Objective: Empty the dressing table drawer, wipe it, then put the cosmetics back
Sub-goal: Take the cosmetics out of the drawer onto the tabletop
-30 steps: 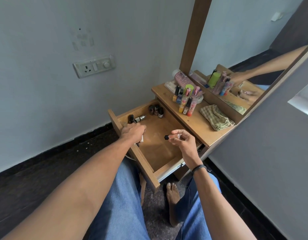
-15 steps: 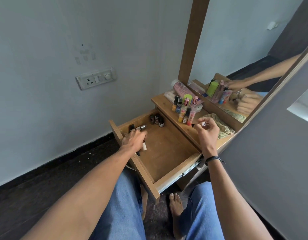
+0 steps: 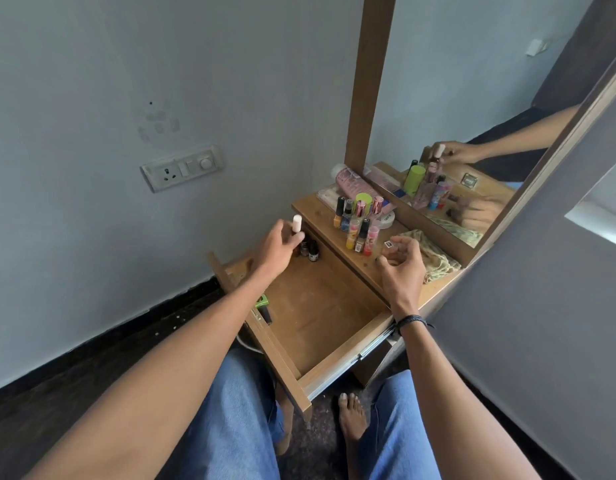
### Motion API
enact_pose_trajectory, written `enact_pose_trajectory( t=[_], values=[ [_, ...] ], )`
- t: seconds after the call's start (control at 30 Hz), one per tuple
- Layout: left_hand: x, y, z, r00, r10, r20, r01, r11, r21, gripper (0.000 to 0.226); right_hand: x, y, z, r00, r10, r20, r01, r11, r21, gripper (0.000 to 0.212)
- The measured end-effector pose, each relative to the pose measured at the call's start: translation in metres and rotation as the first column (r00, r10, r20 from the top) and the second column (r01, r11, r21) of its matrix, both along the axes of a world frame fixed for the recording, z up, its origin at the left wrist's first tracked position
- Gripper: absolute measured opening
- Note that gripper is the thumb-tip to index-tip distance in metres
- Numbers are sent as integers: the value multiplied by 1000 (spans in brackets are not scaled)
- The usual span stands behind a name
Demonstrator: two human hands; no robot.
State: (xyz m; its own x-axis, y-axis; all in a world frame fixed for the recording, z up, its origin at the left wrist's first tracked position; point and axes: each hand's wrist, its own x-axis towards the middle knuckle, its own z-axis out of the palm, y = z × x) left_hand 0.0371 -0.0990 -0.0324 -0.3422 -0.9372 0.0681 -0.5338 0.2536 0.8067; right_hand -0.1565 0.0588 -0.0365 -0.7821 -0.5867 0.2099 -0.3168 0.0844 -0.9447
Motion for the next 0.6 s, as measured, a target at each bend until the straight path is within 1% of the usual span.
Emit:
enact_pose_trajectory(
  t=[0.07, 0.17, 0.23, 0.33, 0.4, 0.47, 0.6],
  values=[
    [-25, -8, 21, 999, 20, -41, -20, 1000, -1, 23, 1, -2, 0, 999, 4, -34, -5, 1000, -2, 33],
    [-59, -18, 33, 995, 27, -92, -24, 999, 25, 19, -1, -3, -4, 999, 0, -51, 1, 1000, 23, 28],
    [-75, -23, 30, 996, 29, -79, -25, 998, 58, 19, -3, -3, -6, 999, -5, -50, 7, 999, 38, 26],
    [-89, -30, 23, 997, 44, -64, -37, 993, 114, 26, -5, -3, -8, 998, -7, -65, 10, 998, 57, 24],
    [-94, -35, 18, 996, 44, -71, -33, 989, 141, 25, -6, -4, -10, 996, -7, -88, 13, 998, 64, 26],
    [-96, -38, 14, 997, 29, -72, -17, 987, 161, 25, -6, -6, -10, 995, -12, -99, 19, 997, 69, 28],
    [-98, -40, 13, 997, -1, -72, 14, 984, 177, 32, -6, -8, -12, 993, -25, -112, 34, 997, 75, 23]
  ],
)
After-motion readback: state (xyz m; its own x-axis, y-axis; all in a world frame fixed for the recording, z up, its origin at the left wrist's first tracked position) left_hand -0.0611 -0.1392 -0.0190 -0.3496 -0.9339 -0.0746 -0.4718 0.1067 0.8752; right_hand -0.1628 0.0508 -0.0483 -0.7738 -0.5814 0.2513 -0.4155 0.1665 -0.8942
